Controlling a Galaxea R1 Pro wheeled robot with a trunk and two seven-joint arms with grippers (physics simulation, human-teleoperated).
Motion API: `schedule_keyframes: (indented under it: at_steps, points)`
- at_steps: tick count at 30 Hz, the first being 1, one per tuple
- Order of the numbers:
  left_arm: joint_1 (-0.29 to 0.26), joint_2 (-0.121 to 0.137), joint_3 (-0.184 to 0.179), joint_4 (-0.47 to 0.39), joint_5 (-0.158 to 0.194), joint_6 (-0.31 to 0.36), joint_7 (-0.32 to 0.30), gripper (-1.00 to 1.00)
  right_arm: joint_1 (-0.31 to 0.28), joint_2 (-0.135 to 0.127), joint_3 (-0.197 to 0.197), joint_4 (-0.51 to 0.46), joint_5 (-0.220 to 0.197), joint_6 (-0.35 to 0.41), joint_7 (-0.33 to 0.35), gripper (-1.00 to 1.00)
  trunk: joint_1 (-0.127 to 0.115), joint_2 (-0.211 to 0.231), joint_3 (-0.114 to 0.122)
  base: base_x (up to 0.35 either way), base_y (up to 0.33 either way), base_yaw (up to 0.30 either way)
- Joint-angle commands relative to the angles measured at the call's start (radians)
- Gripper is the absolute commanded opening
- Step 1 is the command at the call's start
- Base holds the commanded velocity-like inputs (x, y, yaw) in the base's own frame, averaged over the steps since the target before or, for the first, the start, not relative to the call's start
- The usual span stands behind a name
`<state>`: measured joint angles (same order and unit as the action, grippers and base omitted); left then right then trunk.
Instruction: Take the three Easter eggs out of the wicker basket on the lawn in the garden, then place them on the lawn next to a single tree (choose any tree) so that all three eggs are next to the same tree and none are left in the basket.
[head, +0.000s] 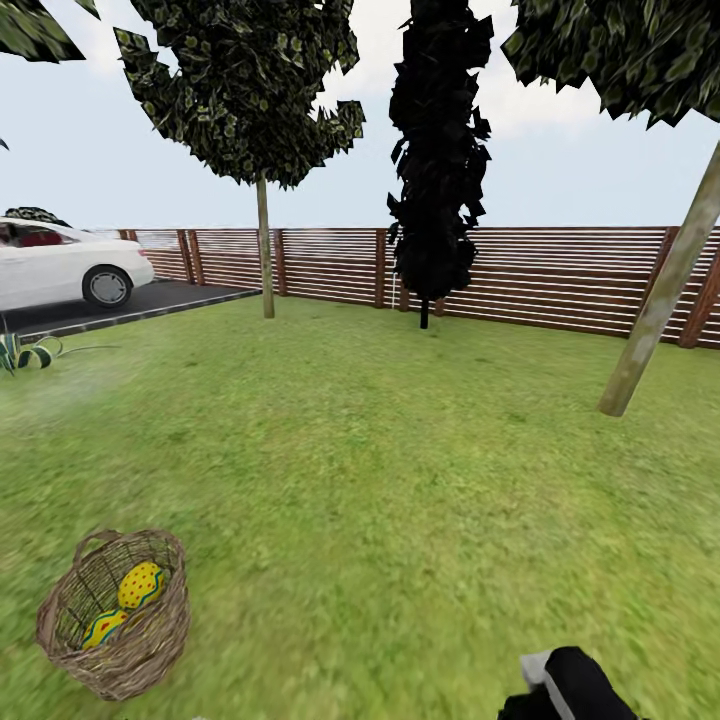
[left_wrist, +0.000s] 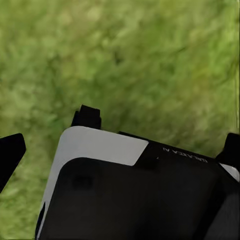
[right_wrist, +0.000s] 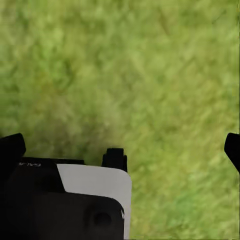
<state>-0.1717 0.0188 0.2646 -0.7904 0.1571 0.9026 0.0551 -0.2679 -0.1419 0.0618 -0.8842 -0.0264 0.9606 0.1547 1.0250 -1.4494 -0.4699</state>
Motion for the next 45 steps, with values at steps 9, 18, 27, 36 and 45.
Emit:
schedule_keyframes:
  at_steps: [9, 18, 27, 36, 45]
  points:
    - [-0.006, 0.041, 0.001, -0.138, 0.004, 0.037, 0.002, 1.00, 0.000, 0.031, 0.089, -0.027, 0.173, 0.030, -0.097, 1.00, 0.000, -0.001, -0.001, 0.000, 0.000, 0.000]
    - [-0.006, 0.048, -0.009, -0.117, 0.008, 0.028, -0.065, 1.00, -0.001, 0.031, -0.019, -0.028, 0.175, 0.027, -0.096, 1.00, 0.000, -0.001, -0.001, 0.049, -0.082, 0.000]
    - [-0.006, 0.090, -0.006, -0.116, 0.012, 0.026, -0.100, 1.00, -0.001, 0.030, -0.028, -0.028, 0.176, 0.027, -0.096, 1.00, 0.000, -0.001, -0.001, 0.166, -0.234, 0.012]
    - [-0.006, 0.088, -0.011, -0.115, 0.007, 0.025, -0.099, 1.00, -0.001, 0.030, -0.029, -0.027, 0.177, 0.026, -0.096, 1.00, 0.000, -0.001, -0.001, 0.098, -0.015, 0.260]
    - [-0.006, 0.088, -0.009, -0.116, 0.007, 0.025, -0.099, 1.00, -0.001, 0.030, -0.028, -0.025, 0.177, 0.026, -0.096, 1.00, 0.000, -0.001, -0.001, 0.074, 0.000, 0.288]
